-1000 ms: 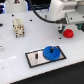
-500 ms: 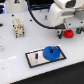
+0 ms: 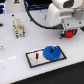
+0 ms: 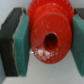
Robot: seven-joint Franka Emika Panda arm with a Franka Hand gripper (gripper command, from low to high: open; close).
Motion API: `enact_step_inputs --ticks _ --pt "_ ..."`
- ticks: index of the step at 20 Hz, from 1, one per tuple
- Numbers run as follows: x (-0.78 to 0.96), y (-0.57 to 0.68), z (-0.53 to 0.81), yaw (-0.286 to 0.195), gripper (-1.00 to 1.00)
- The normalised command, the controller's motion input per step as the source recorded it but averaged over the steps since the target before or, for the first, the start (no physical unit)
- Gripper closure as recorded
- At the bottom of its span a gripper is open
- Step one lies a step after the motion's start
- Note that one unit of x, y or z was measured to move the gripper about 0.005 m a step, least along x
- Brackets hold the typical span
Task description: Insert the blue gear onto the right peg, followed by the red gear
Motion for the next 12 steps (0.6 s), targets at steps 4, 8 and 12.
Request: enact_step_inputs --ticks 4,8,12 --pt "0.15 -0.05 0.58 0.0 1.0" --pt "0.34 -0.1 0.61 0.0 1.0" --pt "0.46 -0.29 0.54 0.0 1.0"
